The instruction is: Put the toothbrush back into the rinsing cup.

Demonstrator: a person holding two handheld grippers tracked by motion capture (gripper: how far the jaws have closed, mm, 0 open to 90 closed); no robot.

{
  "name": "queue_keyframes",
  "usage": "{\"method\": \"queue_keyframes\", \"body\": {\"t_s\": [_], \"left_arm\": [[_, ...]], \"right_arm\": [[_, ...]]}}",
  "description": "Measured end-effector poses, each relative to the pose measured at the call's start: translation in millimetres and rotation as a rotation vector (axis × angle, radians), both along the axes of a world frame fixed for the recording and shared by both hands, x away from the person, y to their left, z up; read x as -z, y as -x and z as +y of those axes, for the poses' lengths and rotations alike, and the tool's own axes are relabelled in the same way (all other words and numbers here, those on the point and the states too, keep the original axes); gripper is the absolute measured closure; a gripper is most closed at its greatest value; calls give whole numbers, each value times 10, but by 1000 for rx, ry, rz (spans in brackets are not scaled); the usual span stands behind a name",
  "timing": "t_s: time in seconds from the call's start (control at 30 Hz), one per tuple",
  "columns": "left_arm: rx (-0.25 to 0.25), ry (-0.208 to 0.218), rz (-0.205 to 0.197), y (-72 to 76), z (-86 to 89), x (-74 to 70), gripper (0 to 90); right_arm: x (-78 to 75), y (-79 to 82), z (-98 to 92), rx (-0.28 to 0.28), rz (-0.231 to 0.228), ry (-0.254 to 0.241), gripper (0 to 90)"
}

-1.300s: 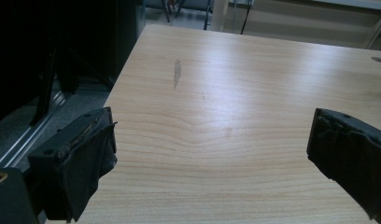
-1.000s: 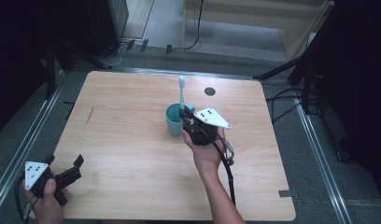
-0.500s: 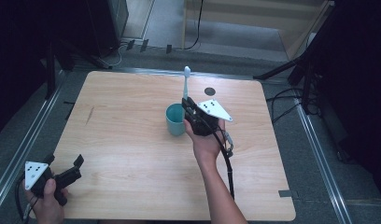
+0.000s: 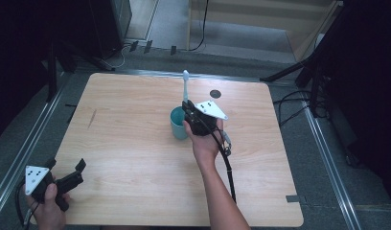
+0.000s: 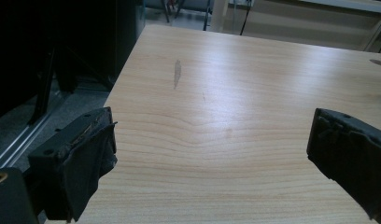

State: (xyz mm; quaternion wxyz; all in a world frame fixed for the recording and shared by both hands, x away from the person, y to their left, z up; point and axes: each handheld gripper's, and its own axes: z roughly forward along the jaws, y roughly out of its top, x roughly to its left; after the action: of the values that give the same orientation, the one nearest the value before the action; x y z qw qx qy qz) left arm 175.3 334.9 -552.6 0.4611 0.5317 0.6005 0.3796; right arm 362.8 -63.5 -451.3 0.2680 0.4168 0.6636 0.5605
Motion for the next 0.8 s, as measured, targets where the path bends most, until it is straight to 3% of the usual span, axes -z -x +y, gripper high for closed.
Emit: {"method": "queue_keyframes", "body": {"t_s": [0.37,0.8], "left_arm": [[1,0,-1,0,-2,0,14],[6,-5,0,-2,-7,0,14]], "right_arm": [[200,-65,130,-6,55,20,799],[334,-152,135,18,165,70,793]]}}
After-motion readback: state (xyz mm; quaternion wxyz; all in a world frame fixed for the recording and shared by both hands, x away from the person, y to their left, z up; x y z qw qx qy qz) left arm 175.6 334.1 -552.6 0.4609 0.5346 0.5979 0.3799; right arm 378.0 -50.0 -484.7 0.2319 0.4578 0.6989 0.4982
